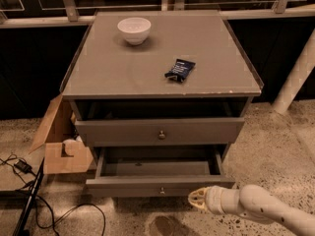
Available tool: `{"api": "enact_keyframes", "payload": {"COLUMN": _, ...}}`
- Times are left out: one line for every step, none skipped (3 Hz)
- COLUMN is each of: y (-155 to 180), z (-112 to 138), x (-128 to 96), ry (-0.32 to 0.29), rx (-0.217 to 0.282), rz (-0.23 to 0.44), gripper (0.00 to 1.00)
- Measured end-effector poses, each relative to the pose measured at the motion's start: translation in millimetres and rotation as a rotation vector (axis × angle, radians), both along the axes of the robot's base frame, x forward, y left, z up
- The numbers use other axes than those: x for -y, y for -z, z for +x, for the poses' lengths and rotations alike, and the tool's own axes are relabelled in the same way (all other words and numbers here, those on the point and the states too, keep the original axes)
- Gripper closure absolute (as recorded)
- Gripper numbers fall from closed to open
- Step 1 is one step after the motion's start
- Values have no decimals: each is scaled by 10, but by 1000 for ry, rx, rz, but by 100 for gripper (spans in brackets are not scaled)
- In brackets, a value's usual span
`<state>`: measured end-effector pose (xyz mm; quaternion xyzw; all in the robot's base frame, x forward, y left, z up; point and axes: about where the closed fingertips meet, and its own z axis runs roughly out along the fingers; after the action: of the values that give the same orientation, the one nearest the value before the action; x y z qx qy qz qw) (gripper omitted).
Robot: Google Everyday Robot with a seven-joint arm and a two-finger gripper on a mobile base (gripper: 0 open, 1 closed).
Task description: Close middle drawer
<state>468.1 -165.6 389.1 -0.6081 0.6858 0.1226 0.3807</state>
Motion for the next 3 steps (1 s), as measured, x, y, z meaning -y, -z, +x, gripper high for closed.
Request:
{"api": "enact_keyframes", "payload": {"y": 57, "z": 203, "x": -52, "ry": -6, "rx": 51, "rz": 0, "gripper": 100}}
{"api": "enact_keyframes", "payload": {"y": 77, "z": 380, "x": -97, "ry": -6, "rx": 82, "rz": 1, "gripper": 100}}
{"api": "enact_keyframes", "payload": {"y": 75, "z": 529, "x": -143, "ry": -6, "rx": 104, "rz": 3, "gripper": 100}}
